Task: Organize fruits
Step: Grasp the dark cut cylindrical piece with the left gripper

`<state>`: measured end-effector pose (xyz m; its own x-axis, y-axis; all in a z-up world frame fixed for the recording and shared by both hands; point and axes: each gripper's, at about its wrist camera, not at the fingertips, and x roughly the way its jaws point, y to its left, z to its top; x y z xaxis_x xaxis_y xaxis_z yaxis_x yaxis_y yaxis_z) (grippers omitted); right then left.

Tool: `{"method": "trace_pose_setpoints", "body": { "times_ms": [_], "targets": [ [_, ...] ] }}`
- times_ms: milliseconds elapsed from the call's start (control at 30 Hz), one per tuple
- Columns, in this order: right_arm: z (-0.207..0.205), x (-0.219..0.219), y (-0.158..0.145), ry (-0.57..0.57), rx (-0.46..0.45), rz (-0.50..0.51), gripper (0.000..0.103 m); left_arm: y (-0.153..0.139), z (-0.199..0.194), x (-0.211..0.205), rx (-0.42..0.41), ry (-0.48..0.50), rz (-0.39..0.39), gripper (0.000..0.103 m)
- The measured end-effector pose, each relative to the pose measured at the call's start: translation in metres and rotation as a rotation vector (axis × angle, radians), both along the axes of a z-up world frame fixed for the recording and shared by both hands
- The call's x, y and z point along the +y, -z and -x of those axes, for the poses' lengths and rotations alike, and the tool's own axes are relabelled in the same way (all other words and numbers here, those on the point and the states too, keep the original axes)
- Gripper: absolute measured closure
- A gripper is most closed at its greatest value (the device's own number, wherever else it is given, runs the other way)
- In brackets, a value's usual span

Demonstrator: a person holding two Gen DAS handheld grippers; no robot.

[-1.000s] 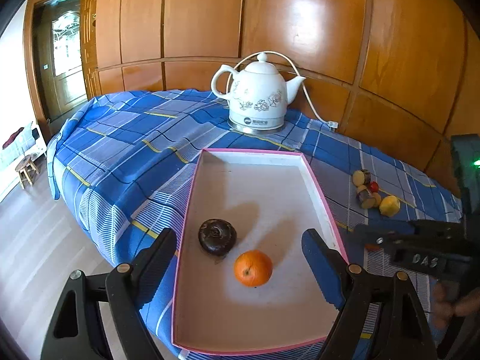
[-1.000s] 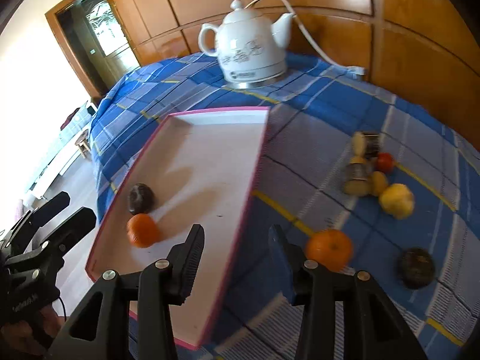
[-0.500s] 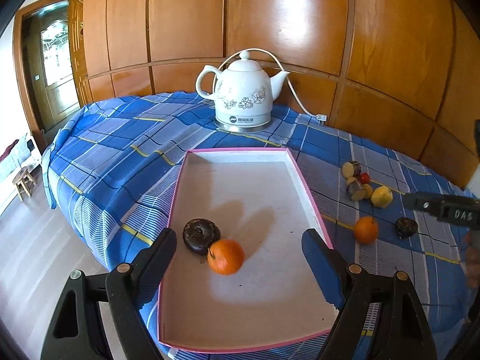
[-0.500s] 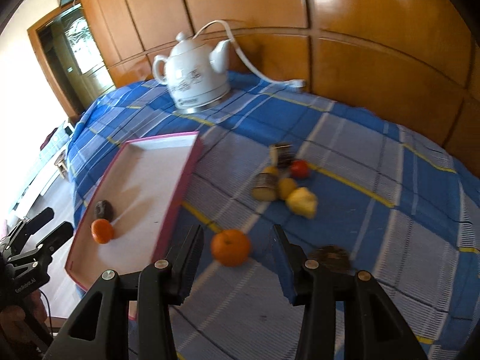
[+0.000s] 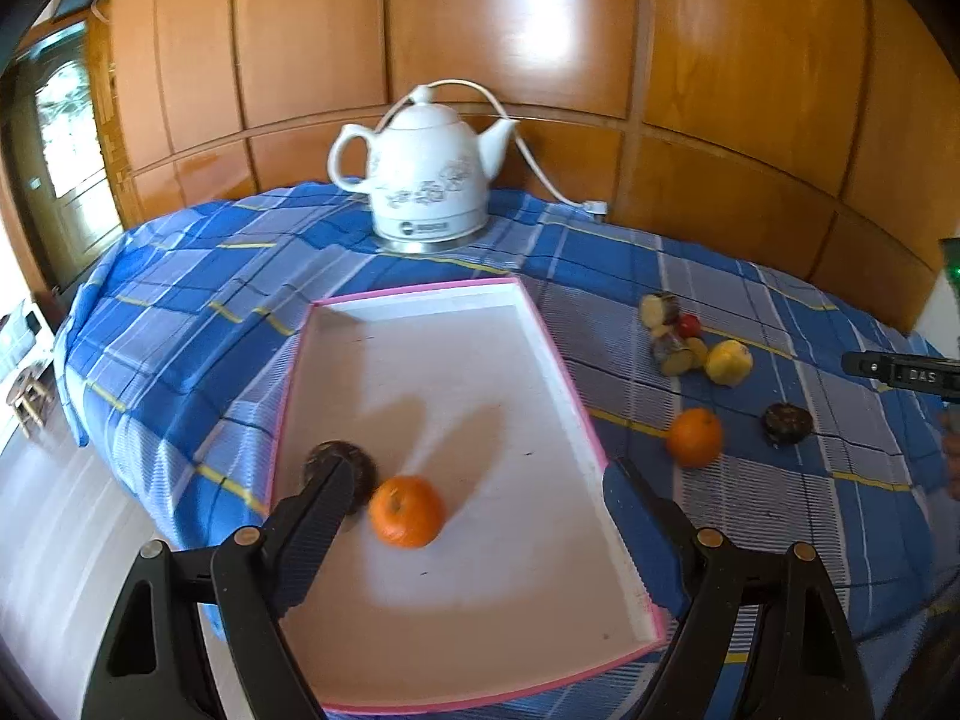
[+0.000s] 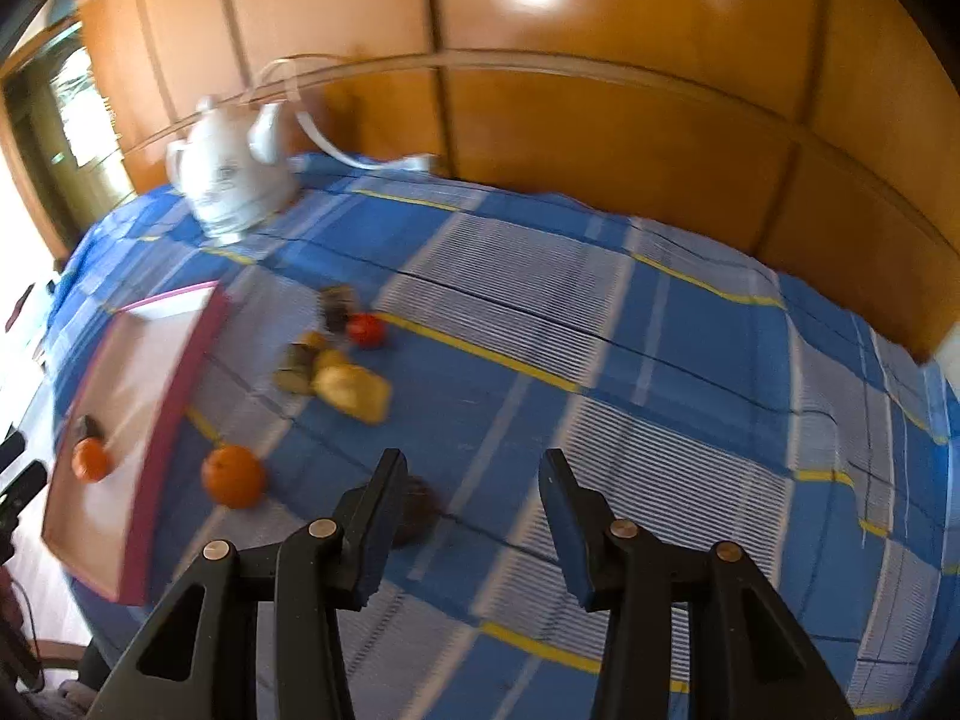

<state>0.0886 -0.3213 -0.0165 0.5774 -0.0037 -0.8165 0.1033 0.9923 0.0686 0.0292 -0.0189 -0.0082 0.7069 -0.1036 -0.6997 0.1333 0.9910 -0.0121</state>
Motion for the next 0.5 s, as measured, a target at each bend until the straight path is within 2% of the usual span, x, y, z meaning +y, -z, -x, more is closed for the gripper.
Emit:
{"method": "trace_pose_setpoints", "body": {
  "times_ms": [133, 233, 400, 500],
  "targets": [
    [0.002, -0.022, 0.015, 0.058, 0.019, -0.044, 0.057, -0.002, -0.007, -0.018, 0.003, 0.052, -0.021, 0.019],
    [-0.001, -0.029, 0.019, 0.078, 0.040, -0.069, 0.057, -0.001, -0.016, -0.032, 0.021, 0.091, -0.022, 0.025],
    [-0.002, -0.025, 0.015, 0.056, 0.025, -0.107, 0.057, -0.003, -0.038, -0.055, 0.078, 0.157, 0.030, 0.037],
    [-0.003, -0.020, 0.014, 0.040, 0.027, -0.104, 0.057, -0.004, -0.052, -0.069, 0.111, 0.187, 0.067, 0.040]
  ]
}}
